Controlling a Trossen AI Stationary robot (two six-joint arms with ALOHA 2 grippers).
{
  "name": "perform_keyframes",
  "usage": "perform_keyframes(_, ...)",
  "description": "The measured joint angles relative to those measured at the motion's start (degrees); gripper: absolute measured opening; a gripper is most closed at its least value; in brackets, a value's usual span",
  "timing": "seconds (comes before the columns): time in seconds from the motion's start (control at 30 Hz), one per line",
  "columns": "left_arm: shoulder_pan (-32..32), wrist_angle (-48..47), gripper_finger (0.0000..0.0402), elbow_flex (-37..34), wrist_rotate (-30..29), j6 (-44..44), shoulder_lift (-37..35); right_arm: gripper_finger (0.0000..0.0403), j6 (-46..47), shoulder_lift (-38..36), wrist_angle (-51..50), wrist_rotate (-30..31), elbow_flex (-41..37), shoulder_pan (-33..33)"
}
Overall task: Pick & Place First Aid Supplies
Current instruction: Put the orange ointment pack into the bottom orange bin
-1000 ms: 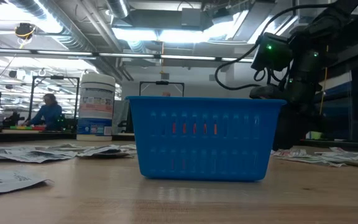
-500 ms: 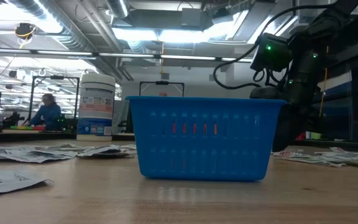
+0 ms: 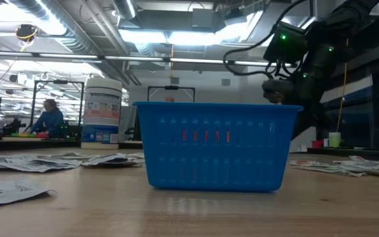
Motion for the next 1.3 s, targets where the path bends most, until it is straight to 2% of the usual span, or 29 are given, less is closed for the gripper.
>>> perform_keyframes(0.37,0.0,0.0,0.0010,0.0,0.0,0.0,0.0,0.0002,-1.2,0.0,-5.2,0.4,-1.5,0.0)
perform_keyframes(0.67,0.0,0.0,0.0011,0.0,0.0,0.0,0.0,0.0009,-1.5,0.0,-5.0,3.4,-1.9,0.0)
perform_keyframes(0.97,0.0,0.0,0.0008,0.0,0.0,0.0,0.0,0.0010,-1.5,0.0,-4.9,3.5,-1.9,0.0)
perform_keyframes(1.3,0.0,0.0,0.0013,0.0,0.0,0.0,0.0,0.0050,-1.5,0.0,-5.0,4.6,-1.9,0.0)
